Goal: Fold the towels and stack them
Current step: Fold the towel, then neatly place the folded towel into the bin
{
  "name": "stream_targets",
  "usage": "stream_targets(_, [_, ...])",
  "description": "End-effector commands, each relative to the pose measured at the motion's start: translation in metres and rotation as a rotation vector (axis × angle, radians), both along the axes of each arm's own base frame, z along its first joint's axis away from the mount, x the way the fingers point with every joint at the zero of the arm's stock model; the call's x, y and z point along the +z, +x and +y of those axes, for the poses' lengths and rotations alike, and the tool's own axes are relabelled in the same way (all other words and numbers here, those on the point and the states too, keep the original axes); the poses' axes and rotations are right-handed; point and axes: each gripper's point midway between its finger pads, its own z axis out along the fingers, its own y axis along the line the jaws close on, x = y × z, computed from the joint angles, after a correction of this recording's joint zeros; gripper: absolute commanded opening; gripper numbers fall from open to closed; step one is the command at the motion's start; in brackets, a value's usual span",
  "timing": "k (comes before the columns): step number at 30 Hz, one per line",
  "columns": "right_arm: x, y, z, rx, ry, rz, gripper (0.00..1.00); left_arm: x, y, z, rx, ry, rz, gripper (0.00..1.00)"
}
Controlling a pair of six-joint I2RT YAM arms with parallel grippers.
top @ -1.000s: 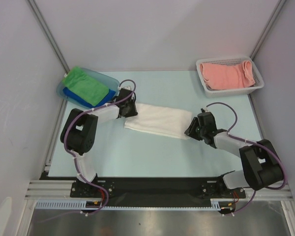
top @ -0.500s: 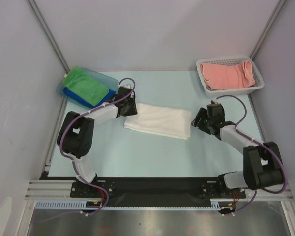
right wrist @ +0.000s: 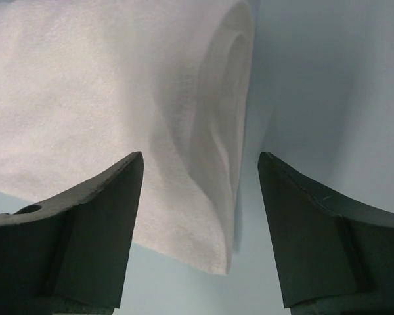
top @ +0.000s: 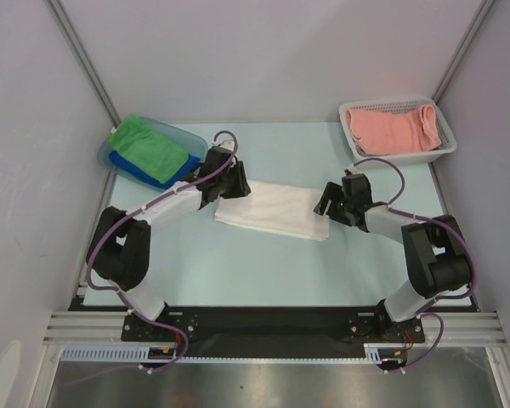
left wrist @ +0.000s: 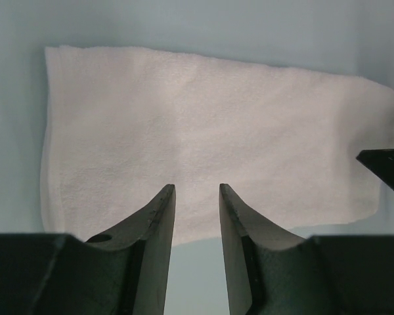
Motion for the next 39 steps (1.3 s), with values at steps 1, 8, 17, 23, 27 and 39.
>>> stream_targets(1, [-0.023,-0.01,0.004,0.01,-0.086,0.087,0.74,0.037,-0.007,-0.017,-0.034,-0.072,-0.068,0.38])
stream_targets(8, [-0.045,-0.011,-0.003,-0.018,-0.22,0.168,0.56,0.056,-0.023,-0.019,-0.051,-0.101,-0.088,0.38])
stream_targets(17, [-0.035,0.002,-0.017,-0.007,-0.502,0.194,0.04,0.122,-0.047,-0.008,-0.088,-0.148,-0.194,0.38])
stream_targets(23, [0.019,0.054,-0.032,-0.033,-0.766,0.083,0.0,0.154,-0.062,0.01,-0.103,-0.117,-0.257,0.38])
stream_targets(27, [0.05,0.093,-0.038,-0.036,-0.947,0.041,0.0,0.167,-0.074,0.022,-0.117,-0.088,-0.289,0.38])
stream_targets(39, [0.122,0.21,-0.043,-0.126,-1.162,-0.122,0.0,0.157,-0.089,0.03,-0.18,-0.055,-0.272,0.38])
